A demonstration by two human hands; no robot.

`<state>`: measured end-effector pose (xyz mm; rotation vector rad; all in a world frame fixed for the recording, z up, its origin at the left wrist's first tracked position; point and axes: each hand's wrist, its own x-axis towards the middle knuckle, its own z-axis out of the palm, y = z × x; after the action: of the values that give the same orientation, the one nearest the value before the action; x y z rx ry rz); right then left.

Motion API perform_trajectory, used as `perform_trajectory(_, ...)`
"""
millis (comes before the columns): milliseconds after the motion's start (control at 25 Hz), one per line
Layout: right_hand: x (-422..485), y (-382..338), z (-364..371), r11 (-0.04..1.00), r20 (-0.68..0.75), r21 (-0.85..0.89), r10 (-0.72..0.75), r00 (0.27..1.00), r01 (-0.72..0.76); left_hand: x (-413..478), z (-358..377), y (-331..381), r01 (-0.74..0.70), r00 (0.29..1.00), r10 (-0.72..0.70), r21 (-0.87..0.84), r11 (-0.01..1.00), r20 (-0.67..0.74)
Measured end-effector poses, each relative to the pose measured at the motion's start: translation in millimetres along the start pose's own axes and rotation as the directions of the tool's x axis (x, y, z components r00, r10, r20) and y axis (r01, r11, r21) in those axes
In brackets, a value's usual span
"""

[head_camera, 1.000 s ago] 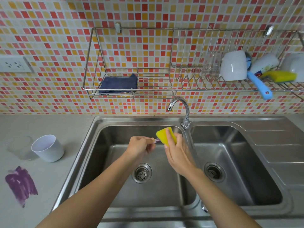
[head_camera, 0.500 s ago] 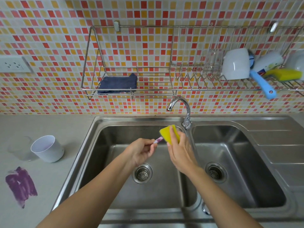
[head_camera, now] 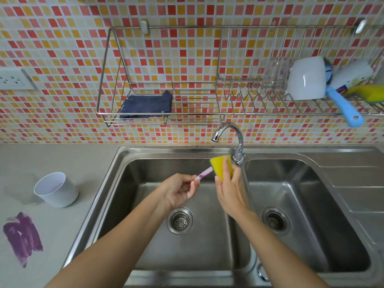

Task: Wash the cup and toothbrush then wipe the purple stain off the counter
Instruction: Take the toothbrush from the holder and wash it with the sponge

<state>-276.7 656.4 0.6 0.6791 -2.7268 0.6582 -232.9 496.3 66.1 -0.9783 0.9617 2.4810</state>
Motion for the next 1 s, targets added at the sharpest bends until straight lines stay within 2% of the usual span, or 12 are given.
perform_trajectory(120,7,2,5,0.994,0.072,0.057,-0.093,0.993,0.089,10,3,4,-0.028,0.999,0.030,0.041,0.999,-0.041)
perform_trajectory(160,9,3,7,0.991,0.129,0.118,-0.074,0.989,0.059,14,3,4,-0.047,0.996,0.053,0.076,0.996,-0.078)
perform_trajectory(240,13,14,15,0.952,0.203,0.240,0.141,0.969,-0.189,22,2,2,-0.101,0.975,0.135,0.189,0.977,-0.177)
perform_trajectory(320,21,35,21,0.855,0.206,0.310,0.367,0.907,-0.416,28,0,-1,-0.150,0.944,0.224,0.291,0.945,-0.243)
perform_trajectory(360,26,48,24,0.813,0.212,0.331,0.431,0.877,-0.480,30,-2,-1,-0.163,0.935,0.250,0.322,0.933,-0.251)
perform_trajectory(440,39,71,26,0.785,0.271,0.309,0.468,0.841,-0.537,33,-5,0,-0.190,0.924,0.289,0.356,0.915,-0.252)
perform_trajectory(560,63,93,28,0.819,0.364,0.280,0.393,0.844,-0.502,37,-11,7,-0.223,0.910,0.334,0.387,0.895,-0.247)
perform_trajectory(680,78,103,32,0.878,0.367,0.263,0.293,0.883,-0.400,39,-17,14,-0.239,0.896,0.358,0.392,0.889,-0.265)
perform_trajectory(800,77,102,38,0.927,0.401,0.205,0.212,0.891,-0.313,45,-21,15,-0.231,0.890,0.357,0.395,0.889,-0.284)
perform_trajectory(880,71,94,41,0.915,0.357,0.237,0.231,0.905,-0.327,50,-21,14,-0.224,0.889,0.351,0.388,0.894,-0.293)
perform_trajectory(1000,48,71,40,0.879,0.197,0.316,0.307,0.931,-0.356,55,-22,13,-0.219,0.887,0.346,0.380,0.899,-0.306)
